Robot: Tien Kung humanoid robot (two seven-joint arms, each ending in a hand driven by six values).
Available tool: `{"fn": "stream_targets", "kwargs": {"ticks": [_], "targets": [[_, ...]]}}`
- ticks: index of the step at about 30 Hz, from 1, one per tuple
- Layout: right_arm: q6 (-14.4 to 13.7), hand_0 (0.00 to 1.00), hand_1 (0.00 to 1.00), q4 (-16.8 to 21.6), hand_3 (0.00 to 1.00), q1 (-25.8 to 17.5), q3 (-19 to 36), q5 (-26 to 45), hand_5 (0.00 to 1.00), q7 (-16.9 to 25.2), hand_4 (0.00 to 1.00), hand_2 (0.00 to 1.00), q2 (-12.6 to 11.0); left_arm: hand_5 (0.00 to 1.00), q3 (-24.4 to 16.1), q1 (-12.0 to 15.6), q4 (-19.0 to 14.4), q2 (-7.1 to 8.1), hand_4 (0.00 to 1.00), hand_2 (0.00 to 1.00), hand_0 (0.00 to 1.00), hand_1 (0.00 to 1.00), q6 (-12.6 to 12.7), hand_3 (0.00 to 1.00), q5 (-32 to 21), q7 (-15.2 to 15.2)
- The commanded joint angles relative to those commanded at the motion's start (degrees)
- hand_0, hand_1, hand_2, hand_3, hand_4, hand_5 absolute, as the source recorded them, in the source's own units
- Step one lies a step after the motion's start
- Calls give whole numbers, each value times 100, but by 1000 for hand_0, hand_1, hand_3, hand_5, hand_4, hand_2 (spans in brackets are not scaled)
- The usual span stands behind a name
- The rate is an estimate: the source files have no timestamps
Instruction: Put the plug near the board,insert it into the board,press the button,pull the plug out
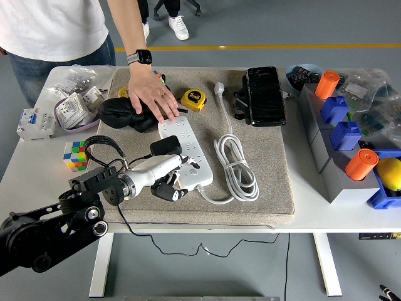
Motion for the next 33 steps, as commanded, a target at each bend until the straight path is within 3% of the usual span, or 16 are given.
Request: {"fn": "stream_targets", "kwargs": {"ticks": [11, 33], "targets": [[-16, 616, 670, 44, 561, 9, 132, -61, 494, -3, 844, 673, -67, 2, 31, -89, 50, -15, 705, 131, 59, 83, -214, 801, -53, 232], [-20, 616, 670, 50, 560, -6, 223, -73, 493, -2, 842, 672, -62, 2, 141, -159, 71, -7, 699, 128, 55, 80, -499, 774, -173, 392]]}}
